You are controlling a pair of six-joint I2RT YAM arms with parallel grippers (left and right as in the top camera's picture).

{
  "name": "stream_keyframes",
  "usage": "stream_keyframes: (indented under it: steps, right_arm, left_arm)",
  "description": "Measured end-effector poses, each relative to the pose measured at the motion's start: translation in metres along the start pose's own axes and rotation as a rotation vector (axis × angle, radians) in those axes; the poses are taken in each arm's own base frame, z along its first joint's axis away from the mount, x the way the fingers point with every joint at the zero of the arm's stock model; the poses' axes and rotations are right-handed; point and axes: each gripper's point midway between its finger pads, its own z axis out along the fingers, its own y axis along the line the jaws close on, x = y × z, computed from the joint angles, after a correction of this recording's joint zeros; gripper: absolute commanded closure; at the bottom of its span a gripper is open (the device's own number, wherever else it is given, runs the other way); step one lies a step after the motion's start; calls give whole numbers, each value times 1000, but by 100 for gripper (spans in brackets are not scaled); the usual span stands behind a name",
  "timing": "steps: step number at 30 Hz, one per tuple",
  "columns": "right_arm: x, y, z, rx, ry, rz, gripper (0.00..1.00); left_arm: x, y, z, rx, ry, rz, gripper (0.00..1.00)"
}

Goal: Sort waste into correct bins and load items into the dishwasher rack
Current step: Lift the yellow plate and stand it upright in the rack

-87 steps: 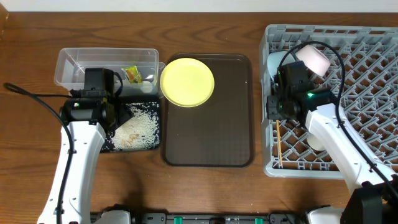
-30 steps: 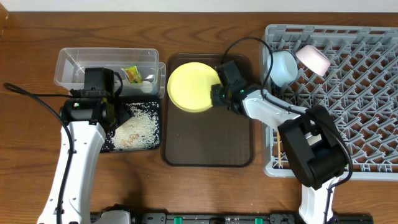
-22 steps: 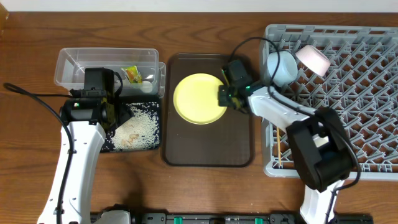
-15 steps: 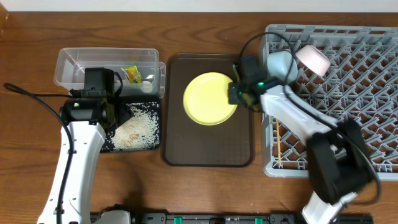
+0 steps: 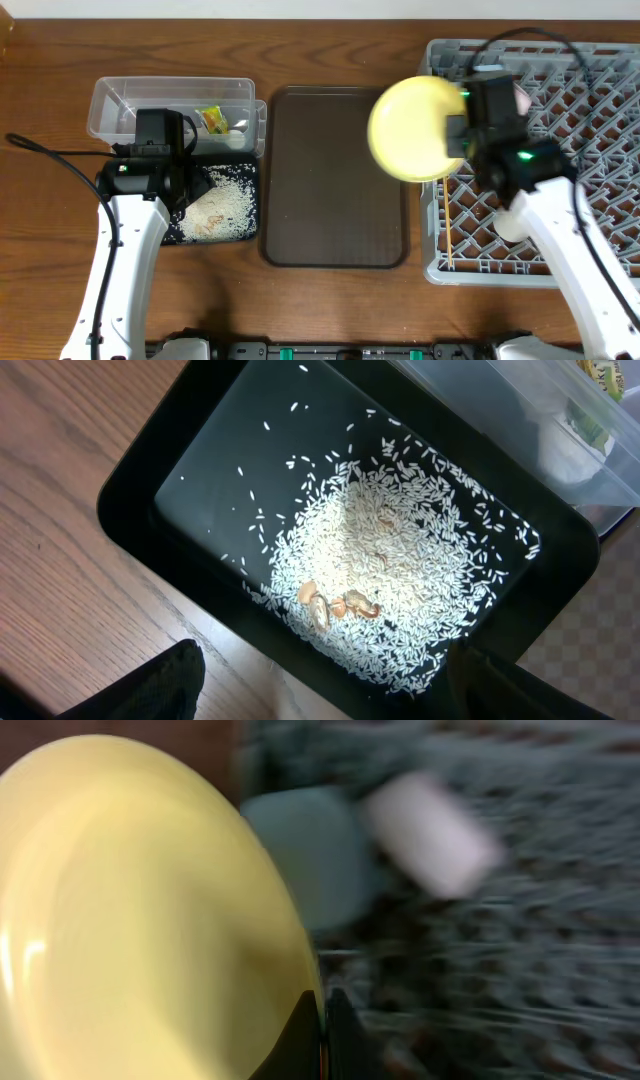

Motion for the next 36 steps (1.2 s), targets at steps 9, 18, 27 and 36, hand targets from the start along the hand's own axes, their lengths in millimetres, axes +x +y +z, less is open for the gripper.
stream_keyframes:
  steps: [9,18,27,36]
  right_arm:
    - [-11,-93,-25,370,-28,-138,99]
    - [2,-121,-35,534,56,-226,99]
    - [29,-105,-5,451,186,-249,99]
    - [36,-58,13,179,179,-139,67]
  left_arm:
    - [-1,-1,0,2,-3,0,20]
    - [-1,-1,0,3,-3,-1,20]
    - [-1,-1,0,3,-4,-1,20]
    - [-1,-1,0,5,-6,-1,19]
